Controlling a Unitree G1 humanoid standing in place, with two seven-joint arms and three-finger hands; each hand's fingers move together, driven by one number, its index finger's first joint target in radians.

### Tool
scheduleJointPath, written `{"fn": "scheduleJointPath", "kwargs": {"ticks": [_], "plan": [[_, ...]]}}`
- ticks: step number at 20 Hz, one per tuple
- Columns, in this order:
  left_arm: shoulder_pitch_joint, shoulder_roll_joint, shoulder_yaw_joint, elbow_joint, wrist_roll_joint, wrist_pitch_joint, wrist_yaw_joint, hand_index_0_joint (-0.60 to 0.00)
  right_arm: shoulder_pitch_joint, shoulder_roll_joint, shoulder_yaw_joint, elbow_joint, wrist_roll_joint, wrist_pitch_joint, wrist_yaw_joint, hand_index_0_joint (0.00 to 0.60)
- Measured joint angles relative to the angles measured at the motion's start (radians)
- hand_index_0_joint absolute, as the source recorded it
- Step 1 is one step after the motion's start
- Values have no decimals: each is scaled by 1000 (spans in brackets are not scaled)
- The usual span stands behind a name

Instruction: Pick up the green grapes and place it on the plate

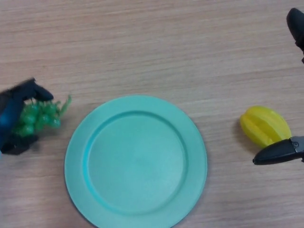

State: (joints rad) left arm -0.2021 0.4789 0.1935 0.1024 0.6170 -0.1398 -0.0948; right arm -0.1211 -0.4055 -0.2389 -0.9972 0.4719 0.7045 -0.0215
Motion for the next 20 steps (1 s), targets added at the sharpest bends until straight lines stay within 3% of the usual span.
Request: {"fn": "scheduleJointPath", "kwargs": {"ticks": [2,4,5,9,12,14,16,17,18,19,20], "plan": [[21,-1,28,-177,-102,84,-78,-600,-7,-1,0,0,1,0,-2,0],[50,-25,43,-350,-120,145,-158,-600,-10,-4,1,0,1,0,-2,0],[72,-58,46,-462,-159,210,-223,-600,-10,-4,1,-1,1,0,-2,0],[109,-140,-68,-708,-195,266,-389,-600,-8,-4,0,0,1,0,-2,0],[116,-169,-168,-774,-142,295,-447,-600,-7,-4,0,-1,1,0,-1,0],[115,-186,-156,-757,-109,292,-447,-600,-2,-4,0,0,0,0,-1,0],[111,-197,-132,-754,-114,292,-422,-400,1,-4,0,0,-2,0,-1,0],[111,-197,-132,-754,-115,292,-416,-250,1,-4,0,0,-2,0,-1,0],[114,-197,-132,-756,-117,292,-416,-150,1,-4,0,-1,-2,0,-1,0],[121,-194,-132,-777,-118,299,-416,-8,1,-5,0,-1,-2,0,-1,0],[124,-190,-128,-797,-146,307,-416,0,1,-8,1,0,-7,0,-2,0]]}}
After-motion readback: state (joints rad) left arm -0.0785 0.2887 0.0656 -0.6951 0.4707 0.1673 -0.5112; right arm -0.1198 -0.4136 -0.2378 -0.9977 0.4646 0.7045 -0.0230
